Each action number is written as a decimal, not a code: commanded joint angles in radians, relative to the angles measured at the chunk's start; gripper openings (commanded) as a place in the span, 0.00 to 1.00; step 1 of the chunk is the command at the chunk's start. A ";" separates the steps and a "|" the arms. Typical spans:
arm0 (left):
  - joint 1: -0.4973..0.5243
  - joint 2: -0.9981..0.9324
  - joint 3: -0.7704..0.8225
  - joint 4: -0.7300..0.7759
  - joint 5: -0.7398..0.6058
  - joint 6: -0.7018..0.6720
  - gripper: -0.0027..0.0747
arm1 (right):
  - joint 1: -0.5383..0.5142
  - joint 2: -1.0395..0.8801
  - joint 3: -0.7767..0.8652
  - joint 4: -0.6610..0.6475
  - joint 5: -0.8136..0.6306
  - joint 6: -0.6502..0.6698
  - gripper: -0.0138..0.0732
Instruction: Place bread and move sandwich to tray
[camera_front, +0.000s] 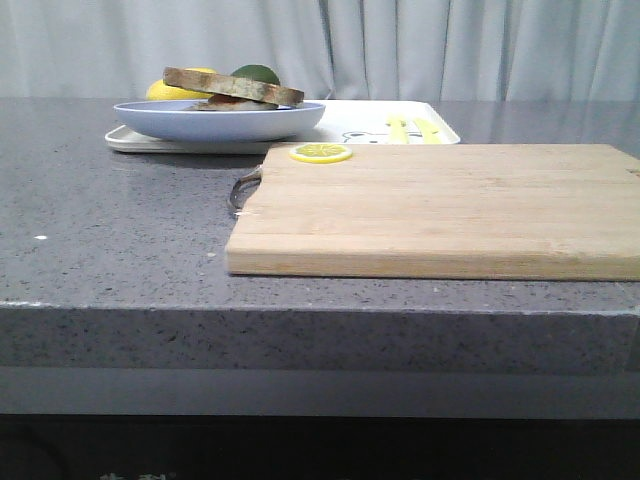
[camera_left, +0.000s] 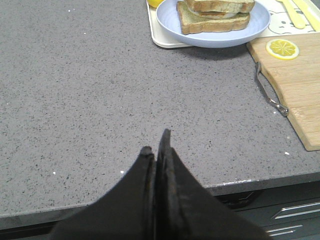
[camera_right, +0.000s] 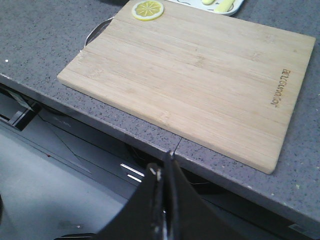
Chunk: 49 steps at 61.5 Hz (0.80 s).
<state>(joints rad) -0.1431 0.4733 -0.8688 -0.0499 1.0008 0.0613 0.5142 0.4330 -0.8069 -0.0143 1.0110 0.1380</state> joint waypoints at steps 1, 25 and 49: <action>-0.007 0.003 -0.020 -0.012 -0.077 -0.011 0.01 | -0.005 0.004 -0.021 -0.004 -0.060 -0.004 0.08; 0.055 -0.270 0.334 0.004 -0.557 -0.008 0.01 | -0.005 0.004 -0.021 -0.004 -0.060 -0.004 0.08; 0.065 -0.480 0.822 -0.064 -1.052 -0.008 0.01 | -0.005 0.004 -0.021 -0.004 -0.060 -0.004 0.08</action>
<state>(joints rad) -0.0813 0.0151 -0.0833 -0.0974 0.1138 0.0613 0.5142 0.4330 -0.8069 -0.0143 1.0119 0.1380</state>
